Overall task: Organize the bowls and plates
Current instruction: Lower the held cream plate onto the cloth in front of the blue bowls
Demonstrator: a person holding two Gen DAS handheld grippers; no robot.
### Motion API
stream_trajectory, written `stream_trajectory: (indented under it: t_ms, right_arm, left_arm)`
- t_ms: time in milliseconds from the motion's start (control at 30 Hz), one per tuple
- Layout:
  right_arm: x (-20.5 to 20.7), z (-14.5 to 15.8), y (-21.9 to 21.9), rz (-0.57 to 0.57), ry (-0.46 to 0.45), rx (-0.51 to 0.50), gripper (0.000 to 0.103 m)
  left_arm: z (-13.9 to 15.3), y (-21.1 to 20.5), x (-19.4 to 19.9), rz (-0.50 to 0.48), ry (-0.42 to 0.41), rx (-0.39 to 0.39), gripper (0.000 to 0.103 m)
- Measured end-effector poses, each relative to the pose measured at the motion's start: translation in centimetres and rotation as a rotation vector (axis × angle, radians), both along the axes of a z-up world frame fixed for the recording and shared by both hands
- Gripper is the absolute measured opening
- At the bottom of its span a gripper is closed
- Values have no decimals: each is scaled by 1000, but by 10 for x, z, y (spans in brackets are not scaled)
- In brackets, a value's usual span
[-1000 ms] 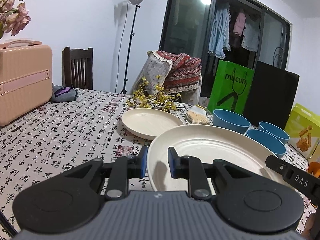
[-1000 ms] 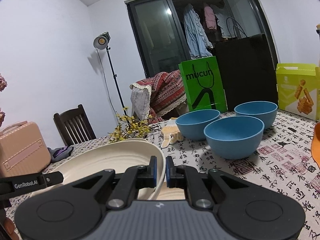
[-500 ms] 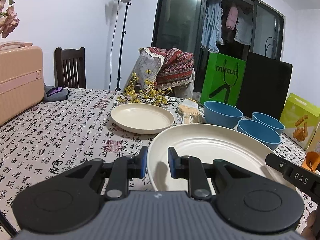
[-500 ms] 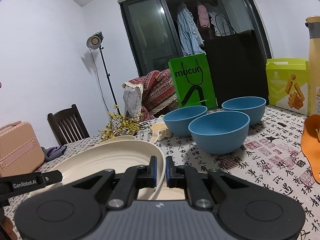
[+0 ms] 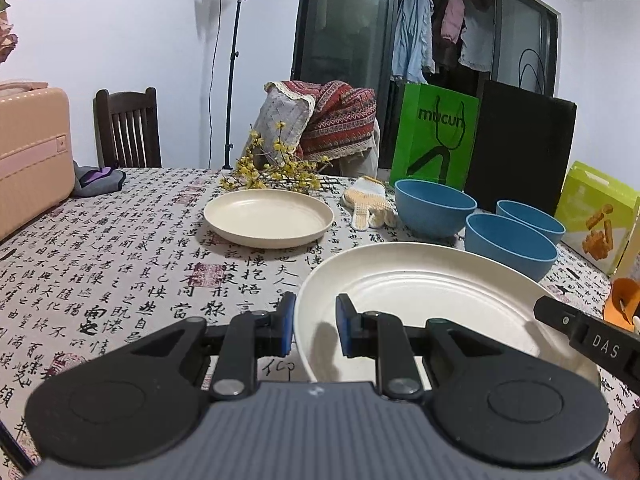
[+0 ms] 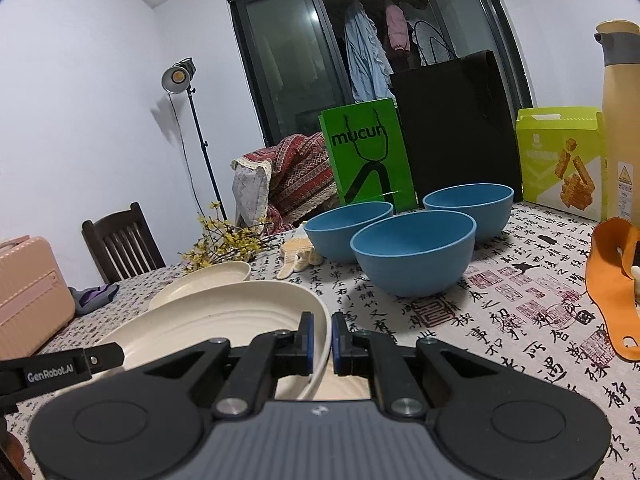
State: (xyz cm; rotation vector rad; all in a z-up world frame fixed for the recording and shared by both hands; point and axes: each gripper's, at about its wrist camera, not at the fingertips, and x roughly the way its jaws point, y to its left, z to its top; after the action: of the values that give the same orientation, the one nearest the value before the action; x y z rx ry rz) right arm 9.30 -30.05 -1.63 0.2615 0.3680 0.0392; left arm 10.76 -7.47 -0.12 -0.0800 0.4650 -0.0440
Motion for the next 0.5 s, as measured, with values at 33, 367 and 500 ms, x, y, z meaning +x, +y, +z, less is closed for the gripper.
stream_trajectory:
  t_ms: [33,367,500]
  right_arm:
    - [0,-1,-1,-1,1,-1,9]
    - [1,-8,-8,-9,14,-26,9]
    - [1,-12,-10,-16,17,-37,9]
  left_arm:
    - [-1,-1,1,-2,2,2,21]
    - [-11,-13,4,-16,25,30,21]
    - [-15,-18,5,-21,28,42,21]
